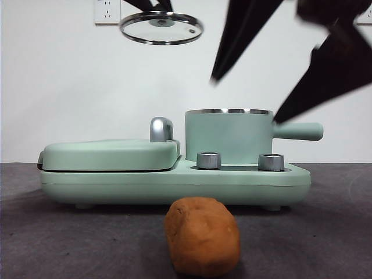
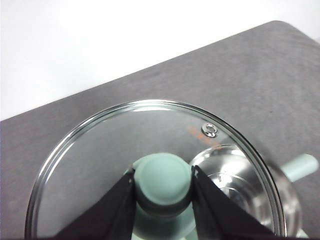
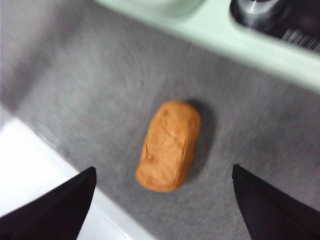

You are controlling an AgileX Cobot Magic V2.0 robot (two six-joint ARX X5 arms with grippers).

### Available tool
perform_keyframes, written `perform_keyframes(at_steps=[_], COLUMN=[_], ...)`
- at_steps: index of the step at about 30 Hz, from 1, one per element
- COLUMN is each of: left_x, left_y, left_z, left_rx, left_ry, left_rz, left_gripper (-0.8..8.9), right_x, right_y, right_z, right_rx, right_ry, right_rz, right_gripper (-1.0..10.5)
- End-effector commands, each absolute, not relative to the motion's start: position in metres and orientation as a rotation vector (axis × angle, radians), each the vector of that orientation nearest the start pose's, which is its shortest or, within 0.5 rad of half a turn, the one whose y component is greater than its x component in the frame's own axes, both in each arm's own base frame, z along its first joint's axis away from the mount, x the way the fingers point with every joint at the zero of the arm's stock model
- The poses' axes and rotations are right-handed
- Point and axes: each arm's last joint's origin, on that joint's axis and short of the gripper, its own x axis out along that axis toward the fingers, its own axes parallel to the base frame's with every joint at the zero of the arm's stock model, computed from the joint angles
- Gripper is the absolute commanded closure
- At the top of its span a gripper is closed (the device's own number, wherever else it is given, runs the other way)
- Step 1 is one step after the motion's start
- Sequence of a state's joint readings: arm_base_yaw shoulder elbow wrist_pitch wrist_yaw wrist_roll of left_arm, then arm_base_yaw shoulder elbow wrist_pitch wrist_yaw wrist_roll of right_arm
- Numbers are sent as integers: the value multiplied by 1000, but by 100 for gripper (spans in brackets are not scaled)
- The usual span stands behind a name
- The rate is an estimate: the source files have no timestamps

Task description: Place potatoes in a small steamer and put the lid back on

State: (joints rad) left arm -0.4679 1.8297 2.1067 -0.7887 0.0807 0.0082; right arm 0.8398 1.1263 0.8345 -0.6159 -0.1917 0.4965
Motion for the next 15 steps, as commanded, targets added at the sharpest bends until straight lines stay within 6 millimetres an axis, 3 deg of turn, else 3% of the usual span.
perform_keyframes(at_steps=[1, 8, 15], left_x=[345, 347, 347], left_y=[-173, -165, -165], left_z=[452, 451, 451], left_rx=[95, 89, 89], left_ry=[443, 458, 462], left_rz=[-537, -516, -515], left_gripper=[799, 799, 799], right_x=[143, 150, 156], right_y=[182, 216, 228], right_z=[245, 215, 190], right_rx=[131, 92, 43], right_ry=[1142, 1172, 1227], right_rz=[673, 702, 653], right_gripper=[513, 514, 514])
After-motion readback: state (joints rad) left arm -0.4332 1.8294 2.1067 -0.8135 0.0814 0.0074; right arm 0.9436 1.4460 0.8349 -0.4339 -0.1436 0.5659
